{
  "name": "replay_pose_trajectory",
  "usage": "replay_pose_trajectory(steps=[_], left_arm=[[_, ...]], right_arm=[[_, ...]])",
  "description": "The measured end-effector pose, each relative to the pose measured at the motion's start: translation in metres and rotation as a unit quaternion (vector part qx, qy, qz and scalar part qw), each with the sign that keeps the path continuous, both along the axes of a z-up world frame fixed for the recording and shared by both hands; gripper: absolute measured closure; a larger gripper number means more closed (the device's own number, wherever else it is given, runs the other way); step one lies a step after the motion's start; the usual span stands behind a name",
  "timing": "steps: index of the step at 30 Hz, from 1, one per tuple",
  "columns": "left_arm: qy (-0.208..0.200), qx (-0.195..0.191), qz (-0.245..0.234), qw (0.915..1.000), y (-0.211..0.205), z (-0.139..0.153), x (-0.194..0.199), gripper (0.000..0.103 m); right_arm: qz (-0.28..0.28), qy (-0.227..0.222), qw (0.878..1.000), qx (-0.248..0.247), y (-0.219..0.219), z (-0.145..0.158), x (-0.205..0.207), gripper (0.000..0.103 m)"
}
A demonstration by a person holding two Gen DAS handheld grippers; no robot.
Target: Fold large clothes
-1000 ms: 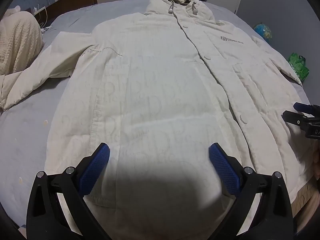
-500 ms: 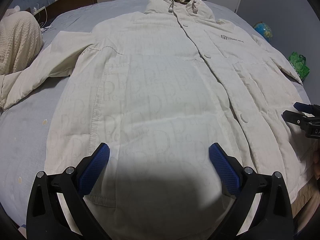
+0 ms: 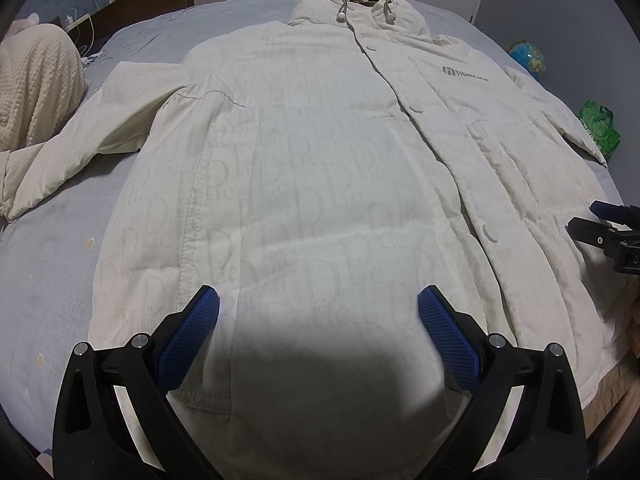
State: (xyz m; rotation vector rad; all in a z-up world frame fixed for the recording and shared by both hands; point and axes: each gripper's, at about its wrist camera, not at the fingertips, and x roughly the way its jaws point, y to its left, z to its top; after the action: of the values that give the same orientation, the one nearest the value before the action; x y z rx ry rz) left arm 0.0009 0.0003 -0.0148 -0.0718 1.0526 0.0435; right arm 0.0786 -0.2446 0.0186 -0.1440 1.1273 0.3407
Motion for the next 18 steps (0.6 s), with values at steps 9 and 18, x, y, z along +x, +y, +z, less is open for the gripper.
replay_pose_trajectory(steps=[9,18], left_arm=[[0.001,0.002,0.000,1.0000,-0.0003,0.0002,-0.0006,0.007],[0.004,0.006,-0.001,1.0000,-0.0005,-0.0006,-0.0020,0.007]], right_arm=[[0.001,-0.013,1.000,-0.005,0.0015,0.0006,-0.0013,0.007],[0.006,-0.014,1.000,-0.003,0.0036,0.0016,-0.0040,0.007]])
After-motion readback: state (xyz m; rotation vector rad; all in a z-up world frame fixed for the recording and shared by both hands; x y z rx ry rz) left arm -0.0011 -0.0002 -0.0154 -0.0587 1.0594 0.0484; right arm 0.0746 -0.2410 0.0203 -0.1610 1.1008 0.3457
